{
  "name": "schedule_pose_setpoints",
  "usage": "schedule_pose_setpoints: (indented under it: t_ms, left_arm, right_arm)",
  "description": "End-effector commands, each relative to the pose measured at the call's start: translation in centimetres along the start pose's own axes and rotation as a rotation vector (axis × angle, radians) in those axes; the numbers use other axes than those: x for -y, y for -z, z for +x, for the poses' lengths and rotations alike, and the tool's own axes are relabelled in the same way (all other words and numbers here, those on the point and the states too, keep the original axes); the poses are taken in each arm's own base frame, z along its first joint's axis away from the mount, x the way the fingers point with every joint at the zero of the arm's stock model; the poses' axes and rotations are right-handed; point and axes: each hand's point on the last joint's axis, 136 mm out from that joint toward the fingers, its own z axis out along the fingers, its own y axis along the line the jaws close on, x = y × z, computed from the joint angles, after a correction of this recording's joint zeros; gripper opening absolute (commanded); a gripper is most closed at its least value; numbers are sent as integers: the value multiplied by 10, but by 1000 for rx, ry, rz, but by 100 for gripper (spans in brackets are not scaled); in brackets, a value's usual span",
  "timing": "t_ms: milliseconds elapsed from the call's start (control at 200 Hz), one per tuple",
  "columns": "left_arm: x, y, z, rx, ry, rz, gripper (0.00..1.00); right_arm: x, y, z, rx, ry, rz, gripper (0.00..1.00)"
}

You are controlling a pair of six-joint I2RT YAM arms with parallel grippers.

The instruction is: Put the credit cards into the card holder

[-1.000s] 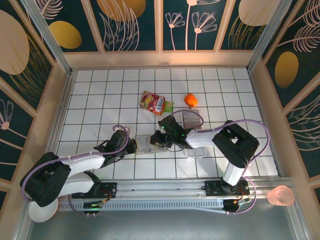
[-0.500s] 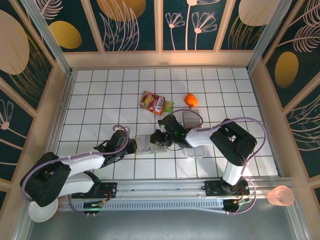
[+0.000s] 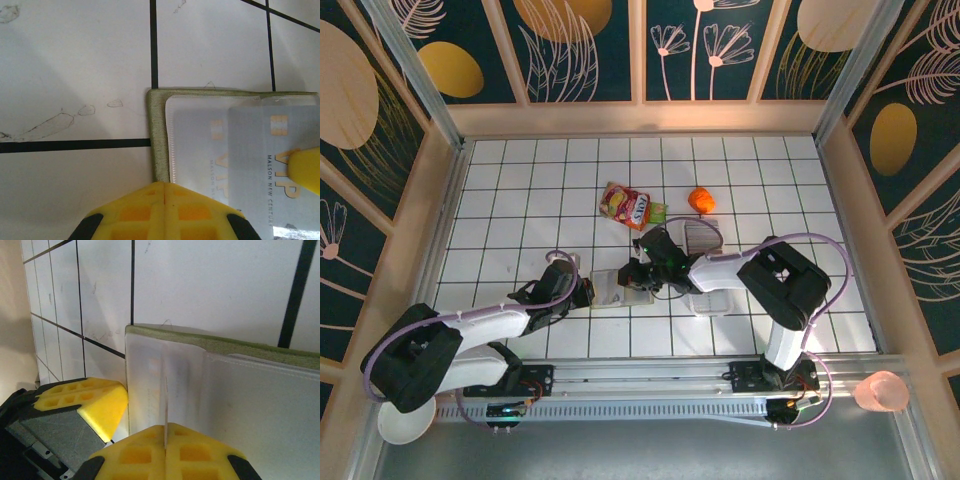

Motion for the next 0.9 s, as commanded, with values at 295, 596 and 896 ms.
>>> schedule_pose_setpoints:
  t_ms: [295, 596, 896]
  left_arm:
    - [-1, -1, 3, -12, -2, 1, 0]
    - [2, 0, 2, -10, -1, 10, 0]
    - [2, 0, 3, -12, -4, 10, 0]
  right_arm:
    - [10, -1, -7, 18, 47, 134, 28]
    - [13, 8, -10, 33, 112, 243, 39]
    - [1, -6, -2, 3, 148, 248, 36]
